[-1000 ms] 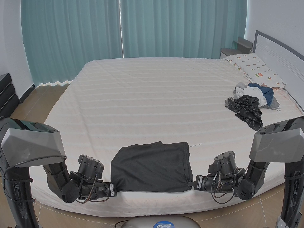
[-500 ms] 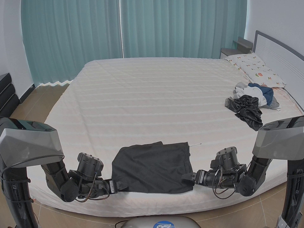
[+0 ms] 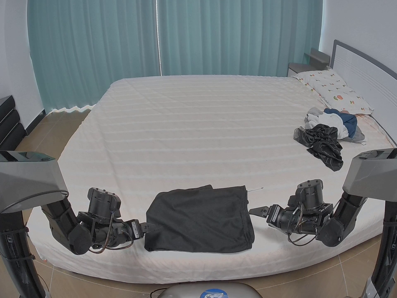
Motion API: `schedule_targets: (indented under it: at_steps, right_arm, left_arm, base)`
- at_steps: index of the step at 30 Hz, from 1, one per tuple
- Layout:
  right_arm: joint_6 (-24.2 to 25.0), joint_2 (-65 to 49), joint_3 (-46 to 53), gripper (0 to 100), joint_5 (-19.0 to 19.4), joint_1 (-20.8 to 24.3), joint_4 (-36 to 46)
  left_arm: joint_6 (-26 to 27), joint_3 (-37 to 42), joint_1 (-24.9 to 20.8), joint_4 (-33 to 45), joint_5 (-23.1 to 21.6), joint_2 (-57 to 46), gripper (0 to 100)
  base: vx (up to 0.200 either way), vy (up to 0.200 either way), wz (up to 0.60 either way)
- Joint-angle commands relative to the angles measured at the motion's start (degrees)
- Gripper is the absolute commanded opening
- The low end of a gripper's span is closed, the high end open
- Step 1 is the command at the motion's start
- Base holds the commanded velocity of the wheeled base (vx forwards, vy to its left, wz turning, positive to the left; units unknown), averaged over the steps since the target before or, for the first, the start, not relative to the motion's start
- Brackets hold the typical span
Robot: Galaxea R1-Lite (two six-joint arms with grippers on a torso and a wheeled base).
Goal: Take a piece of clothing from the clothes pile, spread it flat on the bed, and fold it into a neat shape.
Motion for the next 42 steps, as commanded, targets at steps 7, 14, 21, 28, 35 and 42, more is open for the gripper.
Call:
schedule_targets:
  at_steps: [7, 14, 21, 28, 35, 42]
  right_arm:
    - [0.44, 1.53, -1.67, 100, -0.07, -0.15, -0.13]
    - [0.53, 1.88, -2.9, 100, -0.07, 0.11, -0.04]
    - [0.53, 2.58, -4.49, 100, -0.25, 0.73, 0.04]
    - [0.09, 3.37, -7.65, 100, -0.33, 1.17, 1.01]
    - [0.18, 6.98, -13.19, 100, -0.33, 2.4, 2.42]
    - [0.09, 10.32, -21.45, 100, -1.21, 2.92, 9.1]
  left_arm:
    - [-2.89, -3.97, 2.09, 0.15, -0.28, 0.7, 100]
    - [-8.25, -11.35, 0.95, 0.59, 0.43, 4.57, 100]
    - [-7.81, -19.26, 0.07, 1.11, 1.39, 10.55, 100]
    - [-7.11, -26.65, -1.25, 5.95, 4.03, 13.71, 100]
    - [-7.11, -28.23, -2.66, 8.32, 4.21, 14.85, 0]
    - [-7.63, -29.37, -1.87, 8.23, 7.11, 15.29, 0]
  base:
    - [0.2, 0.0, 0.0]
    - [0.0, 0.0, 0.0]
    - [0.0, 0.0, 0.0]
    - [0.0, 0.0, 0.0]
    - [0.0, 0.0, 0.0]
    - [0.0, 0.0, 0.0]
